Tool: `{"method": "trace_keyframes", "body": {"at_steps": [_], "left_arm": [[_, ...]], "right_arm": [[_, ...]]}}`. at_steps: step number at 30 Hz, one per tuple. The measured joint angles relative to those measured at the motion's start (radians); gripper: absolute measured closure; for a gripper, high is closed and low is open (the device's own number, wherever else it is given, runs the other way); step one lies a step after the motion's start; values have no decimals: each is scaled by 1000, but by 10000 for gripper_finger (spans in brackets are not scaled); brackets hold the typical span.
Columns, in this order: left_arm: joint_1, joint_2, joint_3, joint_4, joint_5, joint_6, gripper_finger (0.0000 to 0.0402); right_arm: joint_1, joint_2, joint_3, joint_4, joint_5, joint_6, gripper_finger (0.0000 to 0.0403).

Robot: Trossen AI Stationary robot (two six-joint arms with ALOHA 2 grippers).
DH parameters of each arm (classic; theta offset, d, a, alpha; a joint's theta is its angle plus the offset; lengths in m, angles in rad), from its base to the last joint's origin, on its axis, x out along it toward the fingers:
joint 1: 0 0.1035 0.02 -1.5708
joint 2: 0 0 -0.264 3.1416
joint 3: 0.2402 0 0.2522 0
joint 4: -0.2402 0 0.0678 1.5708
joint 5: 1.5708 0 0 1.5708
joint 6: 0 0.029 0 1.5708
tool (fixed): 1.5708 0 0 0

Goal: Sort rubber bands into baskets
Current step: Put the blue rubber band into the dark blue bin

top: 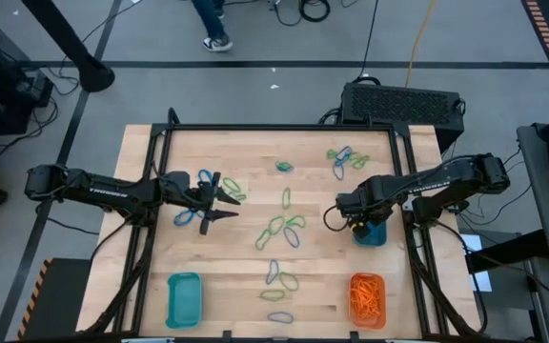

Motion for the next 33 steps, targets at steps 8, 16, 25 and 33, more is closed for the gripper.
{"method": "trace_keyframes", "body": {"at_steps": [8, 16, 25, 33], "left_arm": [[0, 0, 0, -81, -47, 1, 244], [0, 14, 0, -33, -55, 1, 244], [0, 200, 30, 50, -55, -33, 244], [0, 345, 109, 63, 0, -52, 244]], "right_arm": [[0, 0, 0, -8, 0, 15, 320], [-15, 0, 15, -30, 1, 8, 257], [-102, -1, 143, 51, 84, -32, 259], [-302, -1, 122, 396, 52, -255, 287]]}}
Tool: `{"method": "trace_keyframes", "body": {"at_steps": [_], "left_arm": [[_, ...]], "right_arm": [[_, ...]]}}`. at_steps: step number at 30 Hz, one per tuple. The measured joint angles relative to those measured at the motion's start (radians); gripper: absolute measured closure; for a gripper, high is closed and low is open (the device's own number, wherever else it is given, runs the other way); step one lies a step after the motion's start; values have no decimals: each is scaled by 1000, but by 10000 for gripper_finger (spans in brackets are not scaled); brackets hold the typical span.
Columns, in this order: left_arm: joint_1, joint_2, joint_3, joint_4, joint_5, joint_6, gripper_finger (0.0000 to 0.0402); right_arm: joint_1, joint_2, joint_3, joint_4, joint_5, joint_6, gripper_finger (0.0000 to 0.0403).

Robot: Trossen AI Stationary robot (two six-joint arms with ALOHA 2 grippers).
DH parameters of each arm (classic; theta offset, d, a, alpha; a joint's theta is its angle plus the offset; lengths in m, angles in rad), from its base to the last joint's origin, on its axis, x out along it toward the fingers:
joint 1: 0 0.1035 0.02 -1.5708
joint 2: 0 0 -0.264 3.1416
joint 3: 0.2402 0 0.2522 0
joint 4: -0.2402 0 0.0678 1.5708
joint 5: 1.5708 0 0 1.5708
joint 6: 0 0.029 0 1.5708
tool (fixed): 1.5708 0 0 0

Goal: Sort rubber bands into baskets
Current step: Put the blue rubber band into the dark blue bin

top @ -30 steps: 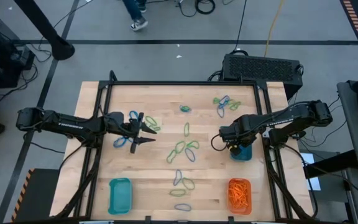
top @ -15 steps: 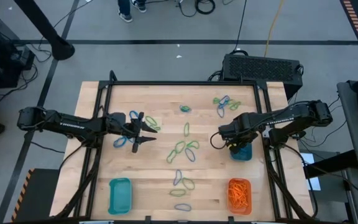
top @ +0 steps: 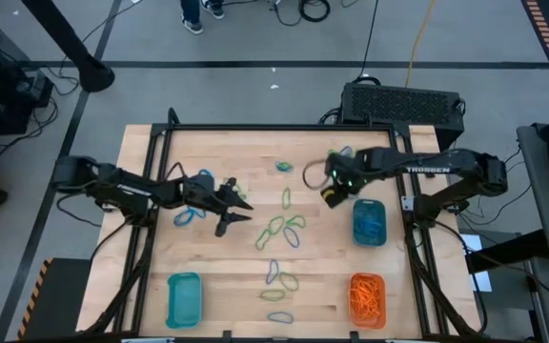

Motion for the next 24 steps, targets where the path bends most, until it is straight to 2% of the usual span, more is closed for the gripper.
{"method": "trace_keyframes", "body": {"at_steps": [3, 8, 18, 24], "left_arm": [[0, 33, 12, -3, 0, 1, 244], [0, 48, 16, -2, 1, 6, 244], [0, 48, 16, -4, 2, 9, 244], [0, 48, 16, -5, 2, 10, 244]], "right_arm": [[-74, 5, -2, 72, 22, -55, 296], [-154, 73, -4, 87, 53, -111, 308], [-219, 298, -5, 135, 42, -190, 312], [-244, 373, -5, 160, 27, -239, 312]]}}
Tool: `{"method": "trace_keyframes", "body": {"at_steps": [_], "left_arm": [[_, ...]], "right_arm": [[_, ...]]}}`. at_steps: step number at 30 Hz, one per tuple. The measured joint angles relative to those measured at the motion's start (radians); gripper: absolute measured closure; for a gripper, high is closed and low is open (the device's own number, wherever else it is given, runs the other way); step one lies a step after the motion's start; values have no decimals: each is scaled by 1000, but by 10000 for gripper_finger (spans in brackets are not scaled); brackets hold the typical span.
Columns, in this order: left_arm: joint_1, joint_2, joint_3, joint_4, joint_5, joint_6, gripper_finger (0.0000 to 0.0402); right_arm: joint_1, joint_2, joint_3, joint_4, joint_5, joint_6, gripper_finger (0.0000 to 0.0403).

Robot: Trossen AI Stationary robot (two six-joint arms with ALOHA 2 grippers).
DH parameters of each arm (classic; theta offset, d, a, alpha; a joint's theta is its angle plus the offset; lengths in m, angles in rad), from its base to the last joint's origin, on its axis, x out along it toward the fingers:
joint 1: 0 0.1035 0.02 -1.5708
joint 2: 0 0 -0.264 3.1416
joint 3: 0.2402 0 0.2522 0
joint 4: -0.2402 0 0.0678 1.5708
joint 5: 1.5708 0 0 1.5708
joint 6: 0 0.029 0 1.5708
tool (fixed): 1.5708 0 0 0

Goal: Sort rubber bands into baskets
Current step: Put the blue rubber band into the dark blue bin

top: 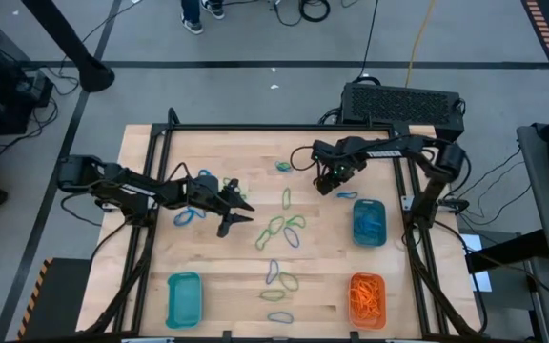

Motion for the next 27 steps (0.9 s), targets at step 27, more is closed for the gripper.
{"method": "trace_keyframes", "body": {"at_steps": [27], "left_arm": [[0, 0, 0, -10, 0, 19, 244]], "right_arm": [[-46, 29, 4, 43, 32, -62, 312]]}}
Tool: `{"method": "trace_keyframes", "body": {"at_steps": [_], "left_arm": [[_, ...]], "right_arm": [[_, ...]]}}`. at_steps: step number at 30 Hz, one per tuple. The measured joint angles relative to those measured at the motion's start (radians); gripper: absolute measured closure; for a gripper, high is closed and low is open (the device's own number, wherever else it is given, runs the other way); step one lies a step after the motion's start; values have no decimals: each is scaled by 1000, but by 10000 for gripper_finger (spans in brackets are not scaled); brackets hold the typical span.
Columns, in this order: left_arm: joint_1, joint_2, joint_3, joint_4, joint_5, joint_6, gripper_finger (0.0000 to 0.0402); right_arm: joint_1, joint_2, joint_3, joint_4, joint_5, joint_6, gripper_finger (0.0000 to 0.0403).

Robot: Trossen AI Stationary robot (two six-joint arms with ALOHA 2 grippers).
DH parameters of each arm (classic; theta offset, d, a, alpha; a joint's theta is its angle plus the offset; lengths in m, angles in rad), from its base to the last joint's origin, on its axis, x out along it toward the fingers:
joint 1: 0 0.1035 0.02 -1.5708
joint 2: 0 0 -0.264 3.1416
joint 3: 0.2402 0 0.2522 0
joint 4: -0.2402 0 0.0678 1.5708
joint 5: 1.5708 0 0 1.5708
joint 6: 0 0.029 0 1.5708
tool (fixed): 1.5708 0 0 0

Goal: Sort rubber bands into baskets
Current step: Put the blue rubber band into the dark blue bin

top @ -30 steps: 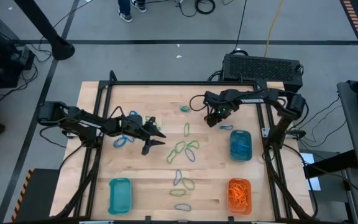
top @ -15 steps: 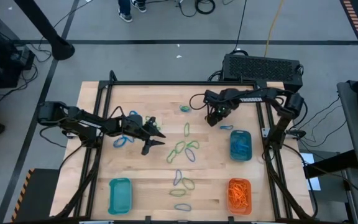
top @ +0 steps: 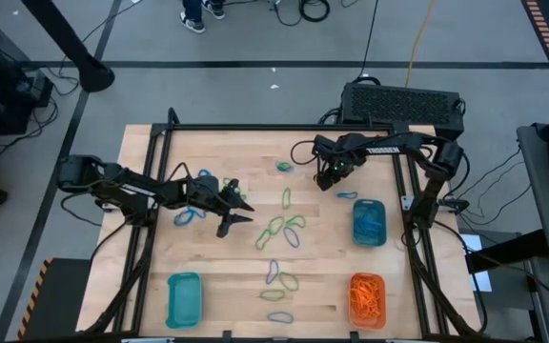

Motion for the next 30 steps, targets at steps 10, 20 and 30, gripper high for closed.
{"method": "trace_keyframes", "body": {"at_steps": [10, 20, 30], "left_arm": [[0, 0, 0, -2, 0, 0, 244], [0, 0, 0, -2, 0, 0, 244], [0, -1, -1, -17, 0, -1, 244]], "right_arm": [[1, 18, 1, -10, -11, -67, 393], [28, -33, -2, -37, 3, -84, 402], [146, -278, 18, -228, -5, 42, 403]]}}
